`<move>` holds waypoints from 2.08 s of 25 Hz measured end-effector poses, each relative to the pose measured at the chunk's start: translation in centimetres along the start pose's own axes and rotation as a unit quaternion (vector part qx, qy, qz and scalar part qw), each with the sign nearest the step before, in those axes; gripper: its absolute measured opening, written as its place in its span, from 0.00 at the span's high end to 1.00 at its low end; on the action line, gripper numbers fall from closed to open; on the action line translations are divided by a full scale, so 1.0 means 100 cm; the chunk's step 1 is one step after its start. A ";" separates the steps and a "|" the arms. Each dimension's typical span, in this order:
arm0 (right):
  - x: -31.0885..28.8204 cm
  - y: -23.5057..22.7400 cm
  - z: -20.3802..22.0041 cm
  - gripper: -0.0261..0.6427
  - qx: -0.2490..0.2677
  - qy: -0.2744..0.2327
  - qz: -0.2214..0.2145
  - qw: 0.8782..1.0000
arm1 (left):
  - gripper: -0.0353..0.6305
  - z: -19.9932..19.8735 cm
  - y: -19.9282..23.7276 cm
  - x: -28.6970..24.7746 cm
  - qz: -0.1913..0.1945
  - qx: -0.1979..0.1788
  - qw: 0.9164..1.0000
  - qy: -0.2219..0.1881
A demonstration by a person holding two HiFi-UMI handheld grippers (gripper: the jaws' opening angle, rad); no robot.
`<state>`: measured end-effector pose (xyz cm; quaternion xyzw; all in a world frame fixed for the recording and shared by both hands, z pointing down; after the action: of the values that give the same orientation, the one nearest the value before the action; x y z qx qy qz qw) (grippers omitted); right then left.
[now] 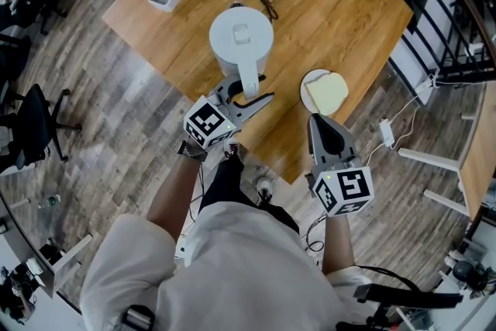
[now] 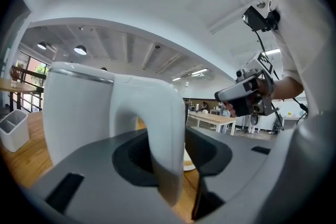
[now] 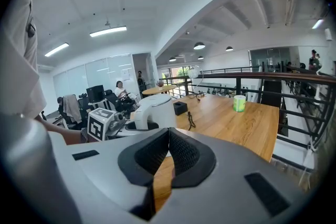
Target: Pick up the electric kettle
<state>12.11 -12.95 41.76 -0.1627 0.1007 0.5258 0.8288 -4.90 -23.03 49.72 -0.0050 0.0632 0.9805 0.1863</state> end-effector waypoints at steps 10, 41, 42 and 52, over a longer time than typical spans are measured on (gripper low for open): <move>0.002 0.000 0.000 0.94 -0.002 0.001 -0.002 1.000 | 0.78 -0.002 0.004 0.000 0.000 -0.003 1.000 -0.009; 0.011 0.002 -0.009 0.94 0.007 -0.017 -0.016 1.000 | 0.77 -0.045 0.000 0.016 -0.002 -0.012 0.999 -0.039; 0.012 0.002 -0.010 0.94 0.008 -0.018 -0.017 1.000 | 0.77 -0.048 -0.001 0.018 -0.002 -0.014 0.999 -0.040; 0.021 0.010 -0.025 0.94 0.022 -0.044 -0.033 0.998 | 0.77 -0.077 -0.027 0.042 -0.008 -0.031 0.998 -0.048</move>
<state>12.10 -11.75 38.54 -0.1239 0.0704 0.5027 0.8526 -7.94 -19.96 41.57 0.0363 0.0239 0.9796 0.1962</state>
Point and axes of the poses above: the fingertips, and each gripper's own axes: x backward along the fingers, y to its left, z out of its underside, the point moved 7 cm from there along x, backward along the fingers, and after that the axes turned 5 degrees about -y, right-handed, at the moved point
